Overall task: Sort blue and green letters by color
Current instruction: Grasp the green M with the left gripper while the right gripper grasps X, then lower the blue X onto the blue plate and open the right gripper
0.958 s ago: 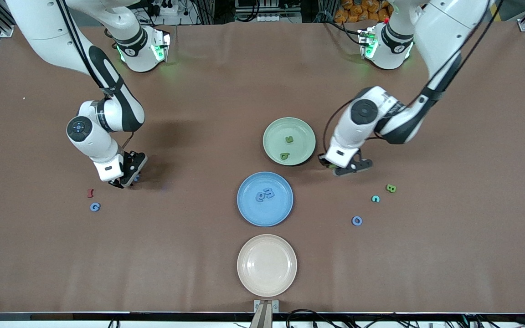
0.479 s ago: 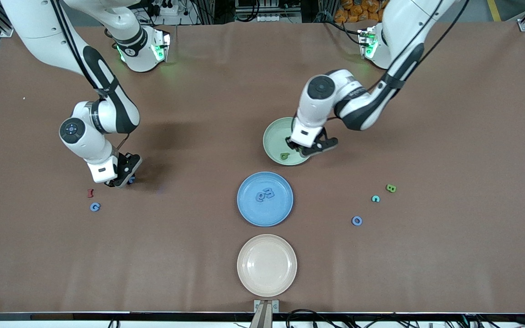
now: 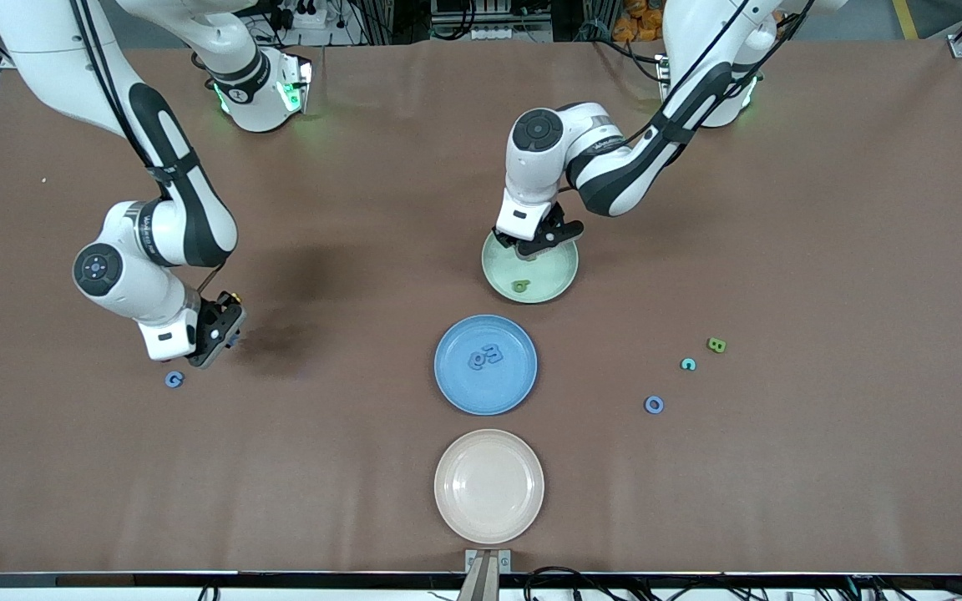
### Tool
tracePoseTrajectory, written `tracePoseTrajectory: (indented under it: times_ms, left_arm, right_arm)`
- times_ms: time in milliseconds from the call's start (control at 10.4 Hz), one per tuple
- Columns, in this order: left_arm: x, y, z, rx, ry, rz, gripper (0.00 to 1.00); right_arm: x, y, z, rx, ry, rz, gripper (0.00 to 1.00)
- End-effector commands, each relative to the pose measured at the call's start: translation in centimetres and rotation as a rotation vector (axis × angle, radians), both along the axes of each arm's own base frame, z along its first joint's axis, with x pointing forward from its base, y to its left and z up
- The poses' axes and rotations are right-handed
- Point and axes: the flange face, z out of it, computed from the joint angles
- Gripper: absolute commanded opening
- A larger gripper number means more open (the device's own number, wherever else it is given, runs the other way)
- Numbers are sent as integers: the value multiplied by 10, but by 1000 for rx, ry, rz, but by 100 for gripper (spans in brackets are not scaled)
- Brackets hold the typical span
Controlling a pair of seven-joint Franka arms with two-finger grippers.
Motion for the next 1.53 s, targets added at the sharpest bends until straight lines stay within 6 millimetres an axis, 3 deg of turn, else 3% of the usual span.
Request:
tracePoseTrajectory:
  times_ms: [0,96,383,479,863,1246,1342,1438]
  left_arm:
    - [38,18,3,13,13,101,100]
    - [62,35,10,5,-4,125,100]
    - [134,88,32,-36,-43,216,100]
    - [150,108,34,-39,-47,263,100]
    - [207,197,9,-5,-41,434,100]
    - [242,273,6,34,-75,628,100]
    - [248,302,3,29,-77,664,100]
    - [247,308,1,14,-85,669,100]
  right_arm:
    - [23,31,3,16,0,-144,6]
    - [31,46,-2,15,-2,-212,6]
    - [48,115,3,24,-10,-441,5]
    - [54,141,1,30,-17,-499,5]
    - [60,233,-3,65,-35,-748,5]
    - [41,311,11,119,-25,-909,4]
    - [32,334,17,146,-11,-943,4]
    - [21,358,20,158,0,-968,4]
